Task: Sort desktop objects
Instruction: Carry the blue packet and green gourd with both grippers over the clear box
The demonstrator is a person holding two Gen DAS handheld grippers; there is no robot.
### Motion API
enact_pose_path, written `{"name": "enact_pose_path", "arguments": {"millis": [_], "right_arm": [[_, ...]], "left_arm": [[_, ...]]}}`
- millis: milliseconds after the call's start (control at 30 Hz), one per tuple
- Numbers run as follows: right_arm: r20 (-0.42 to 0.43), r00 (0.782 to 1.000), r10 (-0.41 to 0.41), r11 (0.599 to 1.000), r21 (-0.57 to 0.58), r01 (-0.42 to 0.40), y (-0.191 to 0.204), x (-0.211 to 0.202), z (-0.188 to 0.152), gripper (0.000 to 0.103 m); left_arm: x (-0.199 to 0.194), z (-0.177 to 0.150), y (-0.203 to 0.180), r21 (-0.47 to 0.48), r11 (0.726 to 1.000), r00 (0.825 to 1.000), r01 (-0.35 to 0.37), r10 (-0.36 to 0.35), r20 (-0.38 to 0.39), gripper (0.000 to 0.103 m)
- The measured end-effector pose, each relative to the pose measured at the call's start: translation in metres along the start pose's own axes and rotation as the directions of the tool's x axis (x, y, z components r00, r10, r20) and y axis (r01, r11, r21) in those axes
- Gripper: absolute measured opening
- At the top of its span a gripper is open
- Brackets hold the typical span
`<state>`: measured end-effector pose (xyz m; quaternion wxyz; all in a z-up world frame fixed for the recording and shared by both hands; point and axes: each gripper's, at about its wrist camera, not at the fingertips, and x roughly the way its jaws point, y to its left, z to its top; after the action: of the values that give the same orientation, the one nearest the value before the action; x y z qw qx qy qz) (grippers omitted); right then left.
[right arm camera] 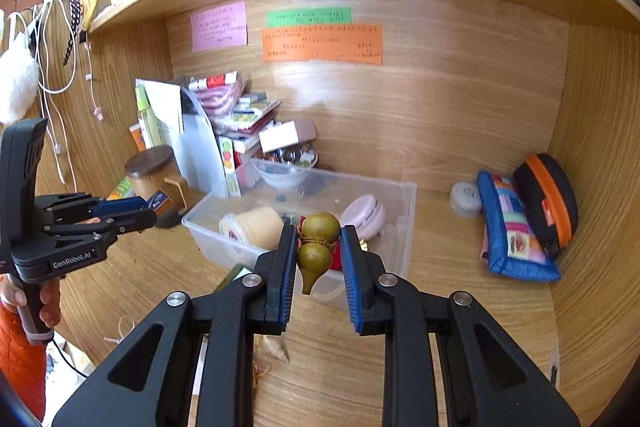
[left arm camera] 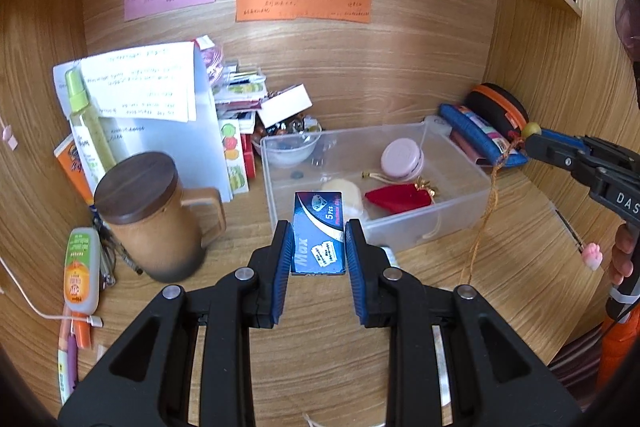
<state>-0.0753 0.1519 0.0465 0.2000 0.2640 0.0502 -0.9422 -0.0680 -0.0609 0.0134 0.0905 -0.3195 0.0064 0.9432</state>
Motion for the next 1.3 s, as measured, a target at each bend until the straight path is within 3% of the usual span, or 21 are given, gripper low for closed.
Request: {"name": "enact_pose_path", "arguments": {"millis": [800,1300], "right_arm": [[0.103,0.994,-0.024,0.999,-0.044,0.028,-0.006,0.011,0.066,0.02],[-0.078,0.997,-0.014,0.999,-0.041,0.011,-0.017,0.1,0.053,0.02]], "left_arm": [[0.034,0.053,-0.006,0.03,0.999,0.999,0.044,-0.045,0.012,0.026],[0.097,0.06,-0.005,0.026,0.997,0.994,0.07,-0.068,-0.082,0.026]]}}
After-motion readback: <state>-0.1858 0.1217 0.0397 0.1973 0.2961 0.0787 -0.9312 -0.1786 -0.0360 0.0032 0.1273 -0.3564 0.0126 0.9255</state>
